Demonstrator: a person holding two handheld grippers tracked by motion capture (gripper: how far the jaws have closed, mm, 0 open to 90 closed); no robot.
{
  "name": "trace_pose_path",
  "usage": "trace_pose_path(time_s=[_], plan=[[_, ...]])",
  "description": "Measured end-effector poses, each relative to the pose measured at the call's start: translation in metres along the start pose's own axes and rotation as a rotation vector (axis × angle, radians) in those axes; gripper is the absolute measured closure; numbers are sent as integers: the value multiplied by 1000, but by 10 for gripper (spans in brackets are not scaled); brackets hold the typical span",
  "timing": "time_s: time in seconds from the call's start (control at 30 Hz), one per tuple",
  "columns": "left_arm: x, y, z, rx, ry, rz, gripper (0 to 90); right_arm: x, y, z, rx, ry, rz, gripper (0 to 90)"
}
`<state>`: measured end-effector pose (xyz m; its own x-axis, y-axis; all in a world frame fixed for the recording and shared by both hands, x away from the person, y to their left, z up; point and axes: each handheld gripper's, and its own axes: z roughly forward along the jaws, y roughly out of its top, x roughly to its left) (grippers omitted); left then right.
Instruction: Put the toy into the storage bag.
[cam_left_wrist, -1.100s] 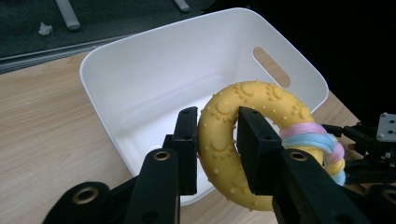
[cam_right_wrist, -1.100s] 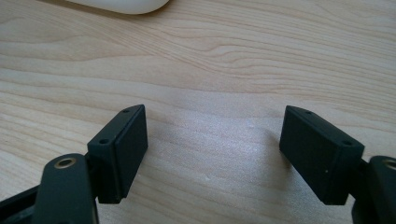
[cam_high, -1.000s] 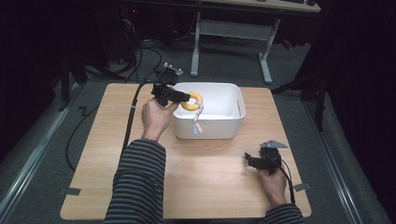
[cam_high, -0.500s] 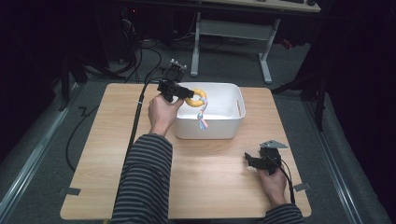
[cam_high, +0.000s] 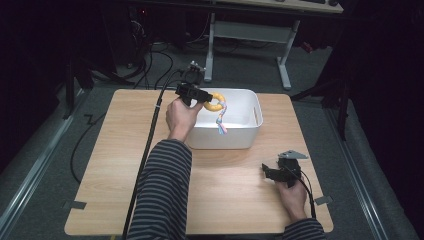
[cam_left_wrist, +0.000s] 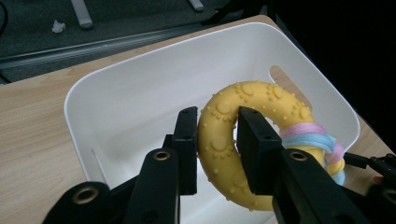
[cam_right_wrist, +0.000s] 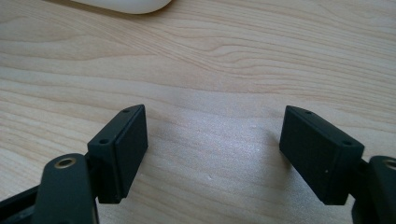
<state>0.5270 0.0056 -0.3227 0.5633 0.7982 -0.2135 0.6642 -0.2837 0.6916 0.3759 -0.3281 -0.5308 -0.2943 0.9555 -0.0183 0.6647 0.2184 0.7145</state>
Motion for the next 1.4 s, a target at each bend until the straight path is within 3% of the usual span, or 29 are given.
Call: trace_pose_path(time_s=[0.27,0.77,1.4], plan=[[6,3,7,-5,12,-40,698,0,0,0,0,0,0,238],[13,2,21,0,62,-78,698,0,0,0,3,4,-2,238],[26,-16,45,32,128,-144,698,1,-1,-1,0,6,-5,238]])
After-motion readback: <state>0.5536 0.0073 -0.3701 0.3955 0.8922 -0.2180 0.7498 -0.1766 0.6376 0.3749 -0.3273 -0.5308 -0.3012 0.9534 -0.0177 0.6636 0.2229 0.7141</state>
